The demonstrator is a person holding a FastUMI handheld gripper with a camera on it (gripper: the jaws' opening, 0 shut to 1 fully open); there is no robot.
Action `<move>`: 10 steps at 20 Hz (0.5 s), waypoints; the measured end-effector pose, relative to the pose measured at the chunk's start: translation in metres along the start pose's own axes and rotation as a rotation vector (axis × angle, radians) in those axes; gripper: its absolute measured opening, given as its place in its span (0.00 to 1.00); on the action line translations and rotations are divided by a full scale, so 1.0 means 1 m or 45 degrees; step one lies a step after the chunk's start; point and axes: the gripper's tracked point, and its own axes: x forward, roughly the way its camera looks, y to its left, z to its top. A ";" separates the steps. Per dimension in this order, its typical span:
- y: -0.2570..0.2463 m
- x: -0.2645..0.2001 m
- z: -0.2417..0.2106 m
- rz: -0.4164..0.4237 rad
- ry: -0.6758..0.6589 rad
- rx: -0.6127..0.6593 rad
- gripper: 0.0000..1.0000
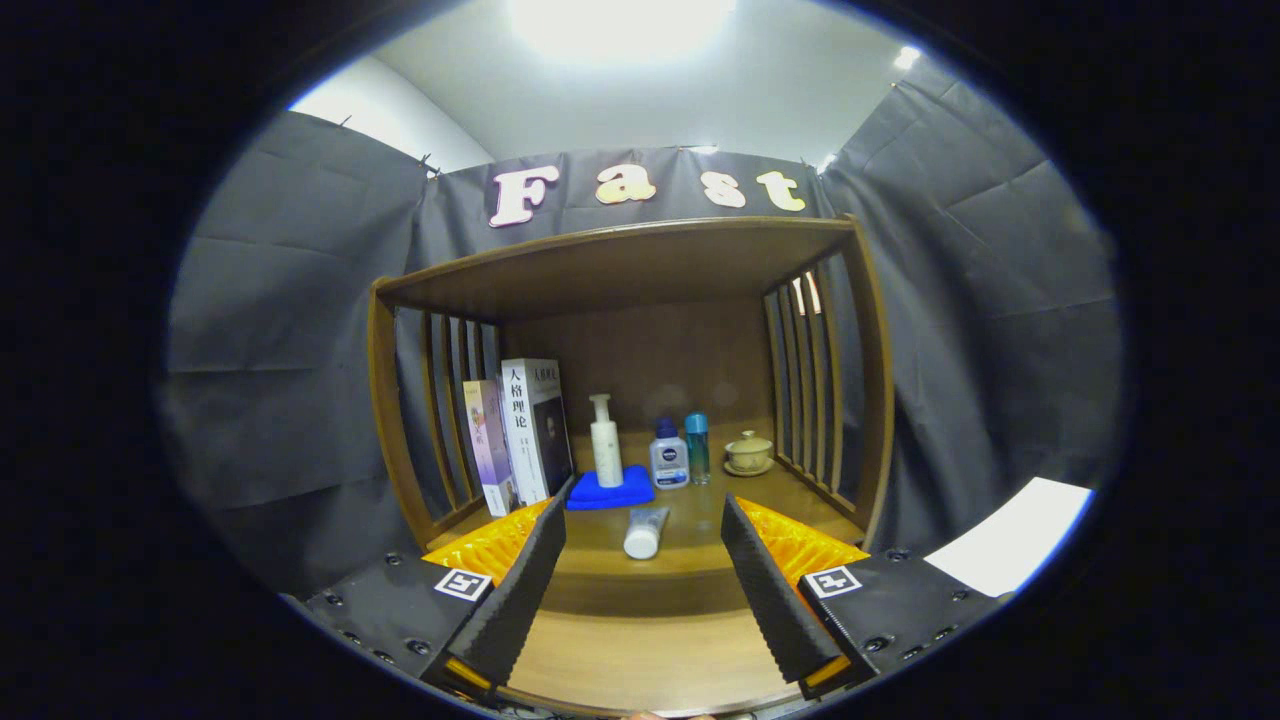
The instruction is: Pull open the drawer, take out the items inside it, and place them on the countertop above the cabinet.
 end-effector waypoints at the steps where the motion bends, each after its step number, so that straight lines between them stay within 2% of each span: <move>1: -0.006 -0.008 -0.005 -0.021 -0.003 -0.002 0.98; 10: -0.017 -0.064 -0.074 -0.080 0.092 0.063 0.98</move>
